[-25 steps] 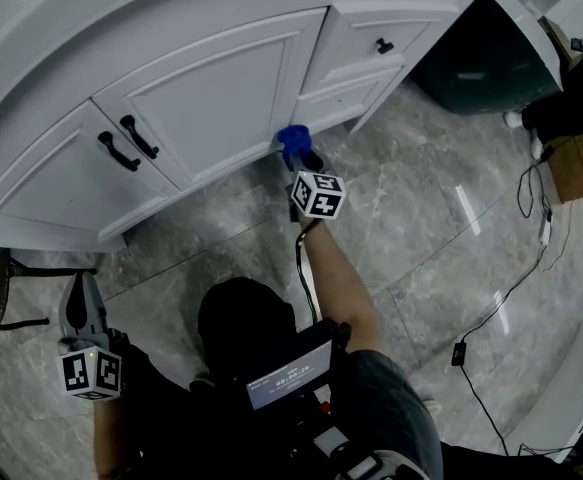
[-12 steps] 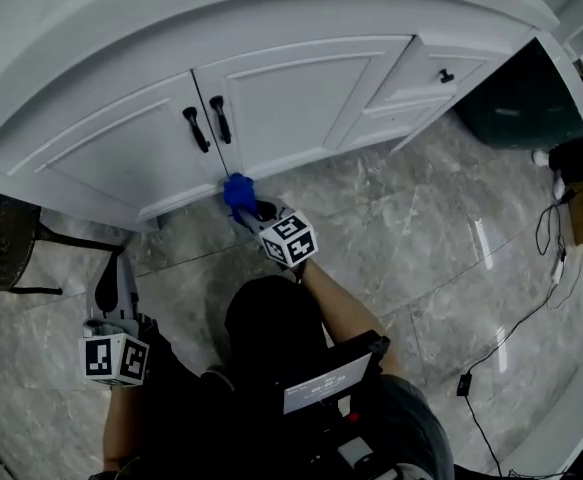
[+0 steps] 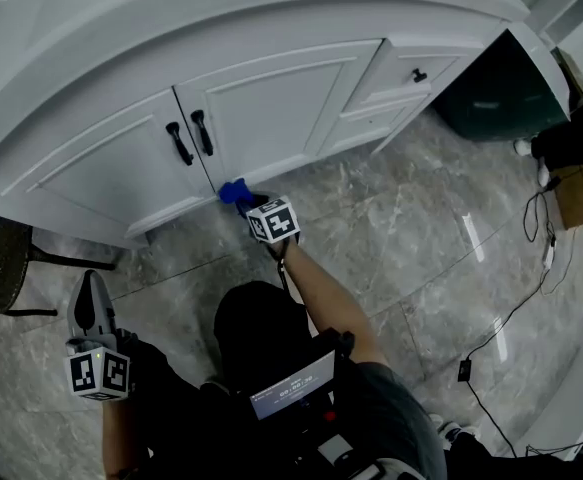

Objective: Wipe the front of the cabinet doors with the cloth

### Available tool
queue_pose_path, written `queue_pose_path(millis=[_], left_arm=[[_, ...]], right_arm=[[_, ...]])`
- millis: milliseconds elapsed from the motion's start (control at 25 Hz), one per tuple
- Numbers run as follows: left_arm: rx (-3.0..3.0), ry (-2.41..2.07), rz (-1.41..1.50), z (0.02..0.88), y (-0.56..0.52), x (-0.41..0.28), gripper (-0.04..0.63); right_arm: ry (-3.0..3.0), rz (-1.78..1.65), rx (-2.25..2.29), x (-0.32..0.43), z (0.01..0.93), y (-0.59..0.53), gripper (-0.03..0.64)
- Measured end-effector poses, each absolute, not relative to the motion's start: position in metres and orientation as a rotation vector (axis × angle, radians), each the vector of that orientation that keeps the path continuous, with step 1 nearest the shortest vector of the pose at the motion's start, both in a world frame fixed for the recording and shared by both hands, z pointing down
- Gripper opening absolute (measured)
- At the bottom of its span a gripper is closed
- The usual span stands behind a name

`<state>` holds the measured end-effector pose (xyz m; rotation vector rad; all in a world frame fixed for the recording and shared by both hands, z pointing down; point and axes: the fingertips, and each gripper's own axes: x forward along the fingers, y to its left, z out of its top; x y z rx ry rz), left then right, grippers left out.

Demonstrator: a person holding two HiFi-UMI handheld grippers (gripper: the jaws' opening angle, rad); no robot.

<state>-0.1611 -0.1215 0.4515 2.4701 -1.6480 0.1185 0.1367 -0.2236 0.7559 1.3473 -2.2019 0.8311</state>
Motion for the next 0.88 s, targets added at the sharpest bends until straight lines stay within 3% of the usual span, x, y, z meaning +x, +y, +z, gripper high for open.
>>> queue_pose_path(millis=[320,640,880], left_arm=[[2.512,-1.605,0.130,0.455,-0.133,-0.134,0.003],[2.545,-1.584,0.178,0.451,-0.133,-0.119,0.003],[2.536,-1.609,0.173,0.448,-0.134,-0.124,0.003]], right_arm=[[-2.029,0.893,1.640,0.246,0.750,-0.239,0.049],[-1.883,1.273,2.052,0.359,0.764,-0.227,0.049],[-1.906,1.215,2.203,0.383,0.727,-0.220,0.049]])
